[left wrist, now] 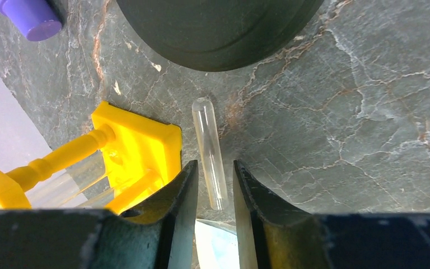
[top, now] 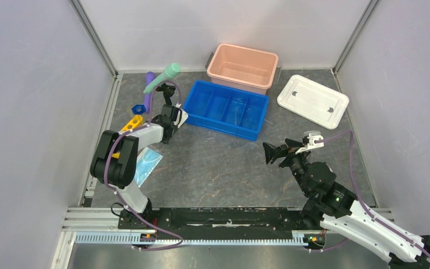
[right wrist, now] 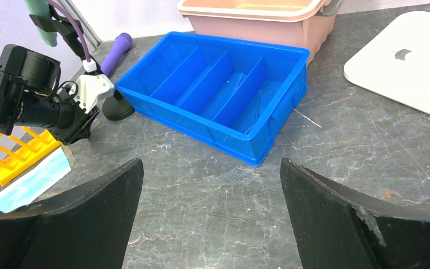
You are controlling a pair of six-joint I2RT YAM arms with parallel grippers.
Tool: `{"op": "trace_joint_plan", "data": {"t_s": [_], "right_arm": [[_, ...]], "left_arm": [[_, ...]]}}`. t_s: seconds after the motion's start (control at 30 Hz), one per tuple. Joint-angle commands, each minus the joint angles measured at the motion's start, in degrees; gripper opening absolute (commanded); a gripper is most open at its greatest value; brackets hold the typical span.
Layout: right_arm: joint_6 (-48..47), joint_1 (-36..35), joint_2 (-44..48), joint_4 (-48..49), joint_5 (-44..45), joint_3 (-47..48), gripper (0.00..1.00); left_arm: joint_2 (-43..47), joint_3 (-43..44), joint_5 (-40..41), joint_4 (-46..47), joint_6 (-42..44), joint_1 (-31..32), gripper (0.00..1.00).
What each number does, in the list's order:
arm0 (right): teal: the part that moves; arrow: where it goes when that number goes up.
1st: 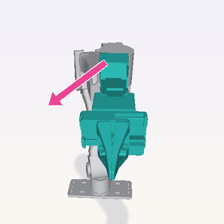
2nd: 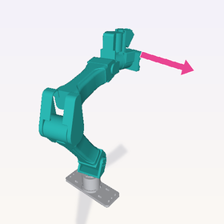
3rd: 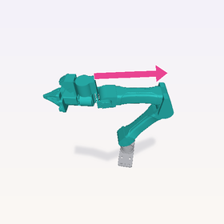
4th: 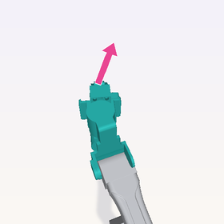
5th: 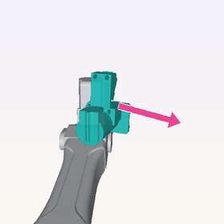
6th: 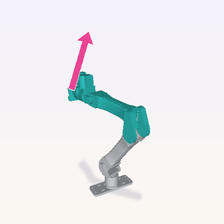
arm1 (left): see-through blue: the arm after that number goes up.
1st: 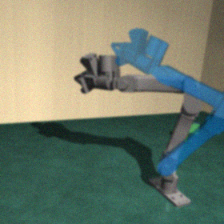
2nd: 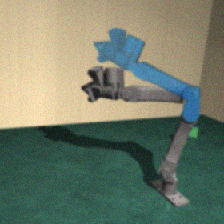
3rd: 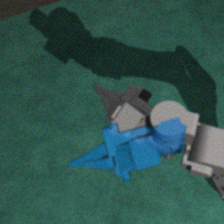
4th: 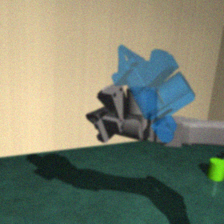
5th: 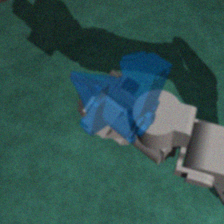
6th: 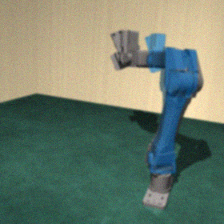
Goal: Organize the chemistry lab equipment
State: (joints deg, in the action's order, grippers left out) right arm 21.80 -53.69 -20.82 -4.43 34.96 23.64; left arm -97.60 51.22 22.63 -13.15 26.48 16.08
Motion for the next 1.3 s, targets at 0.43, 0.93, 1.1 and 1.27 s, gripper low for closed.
{"op": "trace_joint_plan", "data": {"t_s": [0.43, 0.93, 1.1, 1.27], "right_arm": [[1.42, 0.07, 0.95, 0.91, 0.3, -0.35, 0.98], [3.15, 0.08, 2.17, 0.75, -2.2, -0.86, 0.98], [3.14, 0.07, 2.74, -0.03, -2.28, -0.18, 0.98], [3.54, 0.08, 3.56, -0.31, -2.18, -0.52, 0.98]], "left_arm": [[1.44, 2.79, -11.03, -8.56, -2.29, -0.57, 0.29], [6.63, -0.82, -12.88, -9.81, -5.52, -0.43, 0.32], [6.71, -0.91, -14.16, -11.44, -6.11, -0.34, 0.32], [6.45, -0.94, -13.07, -11.69, -5.89, -0.43, 0.33]]}}
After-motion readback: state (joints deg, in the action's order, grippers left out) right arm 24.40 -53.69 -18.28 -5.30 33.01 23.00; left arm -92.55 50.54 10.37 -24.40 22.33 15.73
